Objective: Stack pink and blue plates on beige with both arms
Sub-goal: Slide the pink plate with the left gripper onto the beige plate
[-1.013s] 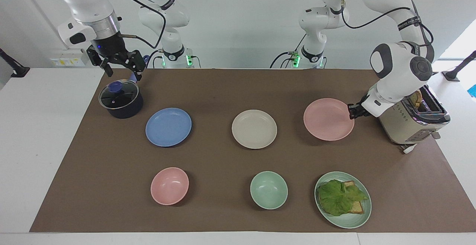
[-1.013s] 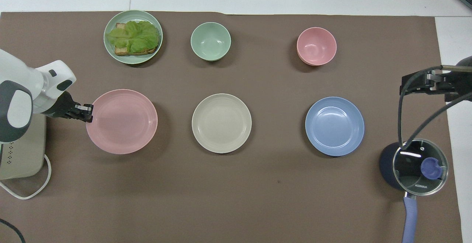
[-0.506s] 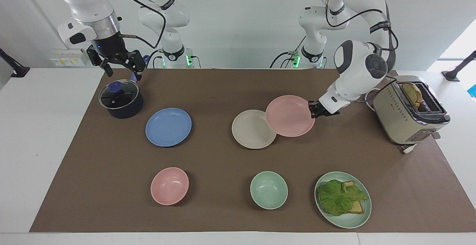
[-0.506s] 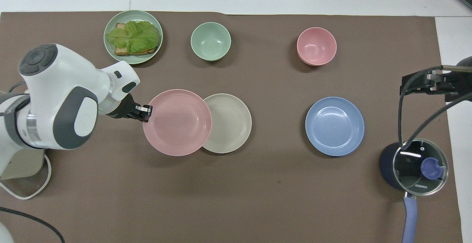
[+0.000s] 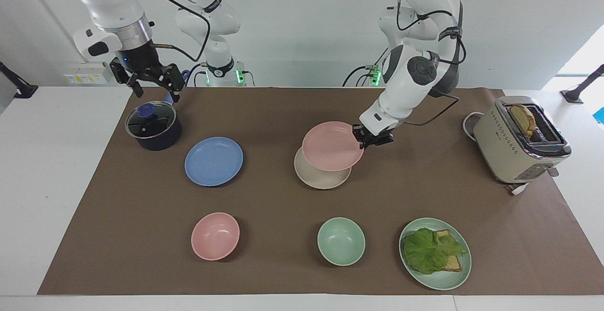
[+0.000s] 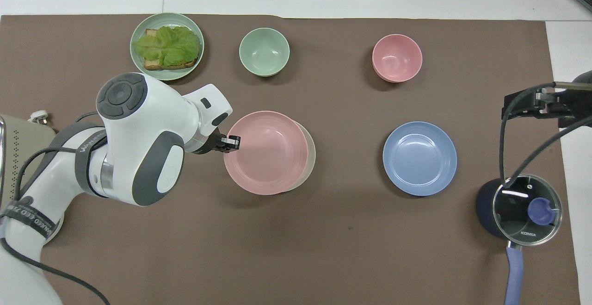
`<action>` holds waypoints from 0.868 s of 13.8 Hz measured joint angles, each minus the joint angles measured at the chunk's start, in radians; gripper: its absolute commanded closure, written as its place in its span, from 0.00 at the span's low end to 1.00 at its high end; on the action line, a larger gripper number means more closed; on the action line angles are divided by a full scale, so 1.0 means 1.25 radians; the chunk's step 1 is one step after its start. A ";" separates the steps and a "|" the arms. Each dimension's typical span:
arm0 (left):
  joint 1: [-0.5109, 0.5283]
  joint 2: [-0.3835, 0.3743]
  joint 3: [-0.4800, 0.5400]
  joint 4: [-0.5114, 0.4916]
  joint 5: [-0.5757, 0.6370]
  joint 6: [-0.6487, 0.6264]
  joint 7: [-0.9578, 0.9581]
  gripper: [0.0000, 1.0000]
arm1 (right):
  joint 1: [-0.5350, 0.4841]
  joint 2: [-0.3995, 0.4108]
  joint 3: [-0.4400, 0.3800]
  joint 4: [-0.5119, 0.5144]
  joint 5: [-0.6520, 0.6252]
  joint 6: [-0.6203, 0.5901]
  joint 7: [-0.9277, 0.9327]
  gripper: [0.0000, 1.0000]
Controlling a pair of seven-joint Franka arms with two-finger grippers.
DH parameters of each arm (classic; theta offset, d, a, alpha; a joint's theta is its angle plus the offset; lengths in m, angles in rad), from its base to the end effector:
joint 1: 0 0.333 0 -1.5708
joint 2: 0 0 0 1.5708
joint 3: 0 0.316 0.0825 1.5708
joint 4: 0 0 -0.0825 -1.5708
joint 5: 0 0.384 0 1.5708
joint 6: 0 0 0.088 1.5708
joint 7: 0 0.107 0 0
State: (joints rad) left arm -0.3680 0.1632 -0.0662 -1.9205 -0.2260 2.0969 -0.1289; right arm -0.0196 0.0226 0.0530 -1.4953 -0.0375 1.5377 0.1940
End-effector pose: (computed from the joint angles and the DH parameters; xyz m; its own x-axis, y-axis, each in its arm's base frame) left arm 0.5383 -0.2601 0.4104 0.9809 -0.1931 -0.0252 -0.1840 -0.9615 0.2042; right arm 0.5586 0.0142 0.6446 0.9866 -0.1611 0.0265 -0.1619 -0.9863 0.0317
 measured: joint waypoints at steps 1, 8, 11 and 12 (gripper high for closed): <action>-0.003 0.013 0.001 -0.002 0.000 0.023 0.000 1.00 | 0.000 0.000 0.000 0.000 0.000 0.000 0.000 0.00; -0.013 0.068 0.002 -0.004 0.000 0.087 0.000 1.00 | 0.000 0.000 0.000 0.000 0.000 0.000 0.000 0.00; -0.016 0.076 0.002 -0.004 0.000 0.090 0.000 1.00 | 0.000 0.000 0.000 0.000 0.000 0.000 0.000 0.00; -0.016 0.076 0.002 -0.004 0.000 0.091 0.000 1.00 | 0.000 0.000 0.000 0.000 0.000 0.000 0.000 0.00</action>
State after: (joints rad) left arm -0.3878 0.2582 -0.0638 -1.9256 -0.2260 2.2106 -0.1288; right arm -0.0196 0.0226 0.0529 -1.4953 -0.0375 1.5377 0.1940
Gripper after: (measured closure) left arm 0.947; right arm 0.000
